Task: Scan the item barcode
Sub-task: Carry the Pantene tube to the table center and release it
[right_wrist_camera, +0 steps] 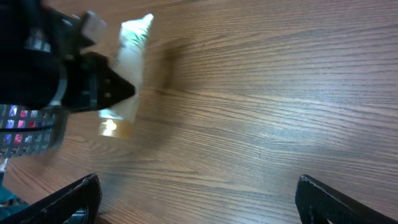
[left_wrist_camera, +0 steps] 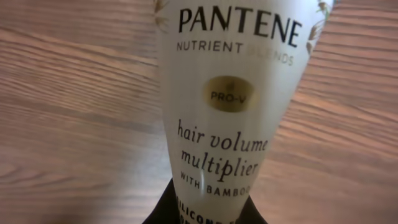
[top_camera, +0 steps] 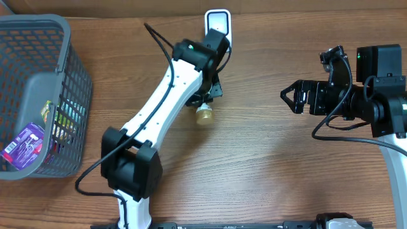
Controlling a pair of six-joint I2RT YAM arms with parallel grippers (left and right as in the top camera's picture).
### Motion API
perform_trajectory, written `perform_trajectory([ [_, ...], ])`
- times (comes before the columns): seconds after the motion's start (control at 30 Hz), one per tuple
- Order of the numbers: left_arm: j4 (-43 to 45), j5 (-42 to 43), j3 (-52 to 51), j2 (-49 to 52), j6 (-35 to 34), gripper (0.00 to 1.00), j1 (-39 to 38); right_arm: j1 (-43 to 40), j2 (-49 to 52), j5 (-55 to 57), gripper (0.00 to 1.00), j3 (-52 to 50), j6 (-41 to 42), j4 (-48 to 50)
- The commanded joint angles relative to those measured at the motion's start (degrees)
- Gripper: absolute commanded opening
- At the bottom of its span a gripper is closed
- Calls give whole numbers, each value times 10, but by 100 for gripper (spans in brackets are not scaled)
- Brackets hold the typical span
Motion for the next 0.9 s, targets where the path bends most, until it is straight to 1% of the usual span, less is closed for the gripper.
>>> perform_trajectory([
  [0.0, 29, -16, -31, 4, -22, 4, 3, 3, 5, 3, 100, 7, -1, 0],
  [0.07, 56, -10, -54, 7, -3, 4, 3, 3, 9, 3, 100, 7, -1, 0],
  [0.17, 101, 12, -95, 7, 48, 4, -2, 3, 15, 3, 100, 7, 0, 0],
  [0.33, 152, 57, -153, 7, 125, 4, -3, 3, 19, 3, 100, 7, 0, 0],
  [0.4, 163, 59, -174, 7, 140, 4, -3, 3, 19, 3, 100, 7, 0, 0],
  [0.5, 170, 59, -195, 7, 153, 12, -3, 3, 19, 3, 100, 7, 0, 0],
  [0.67, 167, 59, -192, 6, 158, 37, -1, 3, 19, 3, 100, 7, 0, 0],
  [0.77, 141, 59, -161, 6, 158, 43, -1, 3, 19, 3, 100, 7, 0, -1],
  [0.87, 95, 54, -99, 6, 172, 43, 5, 3, 19, 3, 100, 7, 0, -2],
])
